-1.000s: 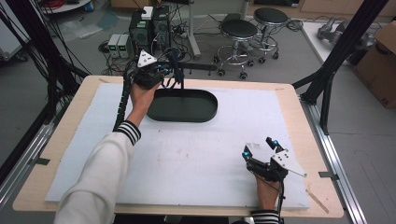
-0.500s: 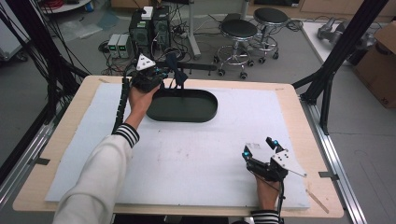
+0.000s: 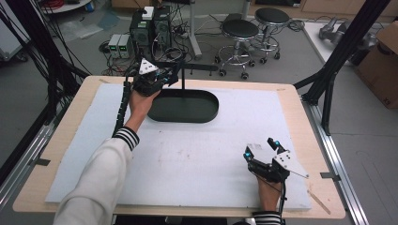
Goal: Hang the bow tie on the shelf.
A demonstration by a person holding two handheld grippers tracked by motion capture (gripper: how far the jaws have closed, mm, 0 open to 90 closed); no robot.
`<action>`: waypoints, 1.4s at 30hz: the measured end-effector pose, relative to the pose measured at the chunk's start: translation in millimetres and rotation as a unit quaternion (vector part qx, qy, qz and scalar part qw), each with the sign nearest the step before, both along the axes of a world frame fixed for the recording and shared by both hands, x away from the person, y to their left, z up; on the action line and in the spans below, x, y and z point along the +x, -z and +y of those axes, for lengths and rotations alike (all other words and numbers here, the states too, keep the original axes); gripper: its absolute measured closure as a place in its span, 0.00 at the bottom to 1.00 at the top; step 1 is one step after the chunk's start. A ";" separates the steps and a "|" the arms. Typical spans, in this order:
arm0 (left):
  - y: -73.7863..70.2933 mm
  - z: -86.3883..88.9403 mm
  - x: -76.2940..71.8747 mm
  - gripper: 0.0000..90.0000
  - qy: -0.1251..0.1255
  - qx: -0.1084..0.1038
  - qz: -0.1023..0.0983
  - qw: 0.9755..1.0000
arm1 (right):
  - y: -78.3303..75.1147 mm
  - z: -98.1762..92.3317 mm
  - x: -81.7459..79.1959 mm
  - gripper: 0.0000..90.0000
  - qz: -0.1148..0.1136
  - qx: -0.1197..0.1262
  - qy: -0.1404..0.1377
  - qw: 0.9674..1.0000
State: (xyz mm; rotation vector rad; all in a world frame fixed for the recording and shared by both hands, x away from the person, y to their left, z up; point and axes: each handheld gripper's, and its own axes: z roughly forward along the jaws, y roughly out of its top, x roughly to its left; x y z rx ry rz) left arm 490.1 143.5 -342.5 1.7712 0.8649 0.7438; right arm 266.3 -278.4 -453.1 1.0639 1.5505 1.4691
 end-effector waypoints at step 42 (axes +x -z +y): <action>109.7 179.4 -208.7 0.17 0.036 -0.119 -0.107 0.986 | 0.7 1.6 -3.0 0.10 -0.014 -0.004 0.007 1.000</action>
